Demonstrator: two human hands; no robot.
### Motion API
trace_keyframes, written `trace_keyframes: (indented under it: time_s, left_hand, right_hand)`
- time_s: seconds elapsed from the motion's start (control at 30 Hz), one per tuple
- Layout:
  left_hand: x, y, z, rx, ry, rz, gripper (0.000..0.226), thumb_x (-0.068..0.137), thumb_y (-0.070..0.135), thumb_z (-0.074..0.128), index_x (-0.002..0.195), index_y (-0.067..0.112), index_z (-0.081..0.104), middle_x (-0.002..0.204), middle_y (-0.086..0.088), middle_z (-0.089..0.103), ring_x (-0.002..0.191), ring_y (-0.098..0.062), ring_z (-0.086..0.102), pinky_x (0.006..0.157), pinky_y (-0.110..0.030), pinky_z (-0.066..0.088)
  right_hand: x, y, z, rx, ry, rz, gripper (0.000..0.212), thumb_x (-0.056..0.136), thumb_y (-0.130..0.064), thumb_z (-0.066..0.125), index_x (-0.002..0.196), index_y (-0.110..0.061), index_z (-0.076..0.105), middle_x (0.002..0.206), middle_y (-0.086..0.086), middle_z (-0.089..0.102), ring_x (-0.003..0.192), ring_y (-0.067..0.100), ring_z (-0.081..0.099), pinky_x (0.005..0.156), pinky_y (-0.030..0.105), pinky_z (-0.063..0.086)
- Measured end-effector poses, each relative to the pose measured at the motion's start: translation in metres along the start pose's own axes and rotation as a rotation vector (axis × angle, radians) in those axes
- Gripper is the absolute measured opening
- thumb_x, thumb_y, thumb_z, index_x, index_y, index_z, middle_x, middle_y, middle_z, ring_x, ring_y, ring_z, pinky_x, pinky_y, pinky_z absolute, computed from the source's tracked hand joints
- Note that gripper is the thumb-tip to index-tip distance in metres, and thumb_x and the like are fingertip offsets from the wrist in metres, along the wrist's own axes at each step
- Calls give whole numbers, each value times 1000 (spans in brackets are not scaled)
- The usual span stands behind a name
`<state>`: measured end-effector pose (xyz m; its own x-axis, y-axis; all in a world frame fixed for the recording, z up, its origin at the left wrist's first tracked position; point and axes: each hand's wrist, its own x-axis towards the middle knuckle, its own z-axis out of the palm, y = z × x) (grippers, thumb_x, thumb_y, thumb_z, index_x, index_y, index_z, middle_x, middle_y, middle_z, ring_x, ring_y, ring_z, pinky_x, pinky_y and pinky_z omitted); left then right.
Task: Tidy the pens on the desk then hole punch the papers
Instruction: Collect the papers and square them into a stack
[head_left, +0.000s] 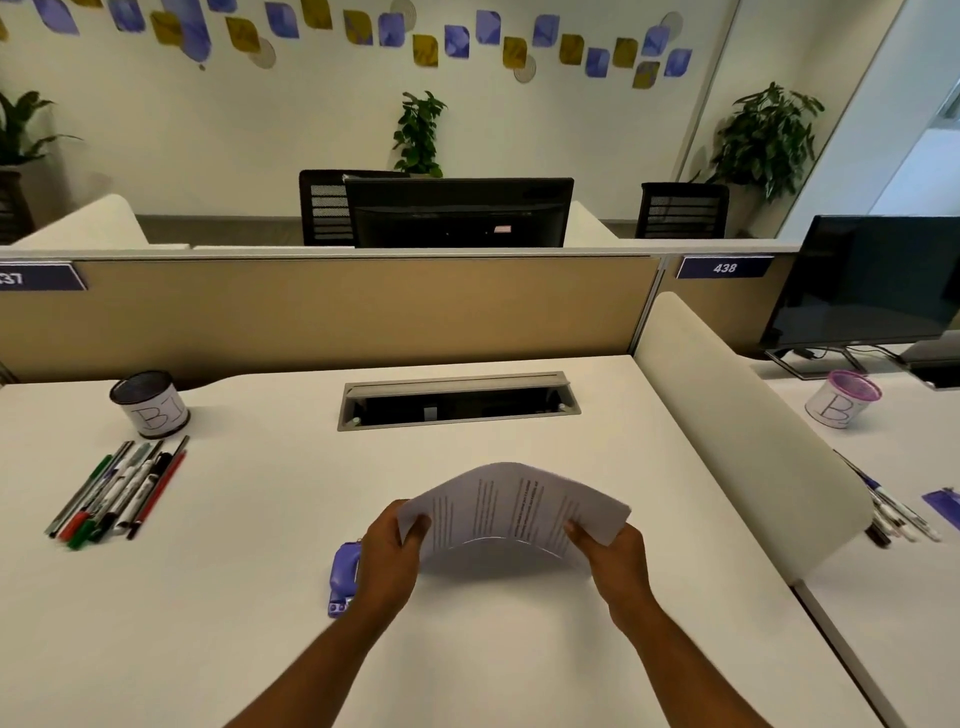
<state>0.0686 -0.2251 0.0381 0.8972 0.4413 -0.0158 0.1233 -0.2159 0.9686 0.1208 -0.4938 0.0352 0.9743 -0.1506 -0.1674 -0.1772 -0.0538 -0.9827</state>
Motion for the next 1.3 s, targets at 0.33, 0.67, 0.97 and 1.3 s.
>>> trace_keyframes:
  time_s: [0.33,0.67,0.97,1.3]
  left_hand:
    - [-1,-11,6,74,-25,-61,24,97,20,61,120,21,56,102,4,68,91,-15,65,69,-19,52]
    - [15,14,-5,7,-1,-117,21,101,22,54,121,18,57,104,-2,71,85,-17,70,63,-26,54]
    - [3,15,12,-258,-40,-250,26,98,19,58,124,15,55,111,-10,70,95,-26,71,81,-47,61]
    - [1,13,-6,-318,22,-243,60,90,23,70,141,16,39,129,-2,58,114,-25,60,94,-41,52]
  right_hand:
    - [7,16,1,-43,-17,72,35,85,-15,81,116,-20,66,107,-1,74,100,20,70,77,26,57]
    - [15,-12,10,-111,208,118,91,80,-24,86,153,-22,31,146,8,51,128,31,57,106,52,51]
    - [-2,-23,44,622,-105,327,38,90,-3,72,126,-12,64,117,14,76,107,33,73,89,48,60]
    - [4,-43,36,365,-40,134,23,91,0,70,107,-16,70,106,7,79,96,29,77,83,46,64]
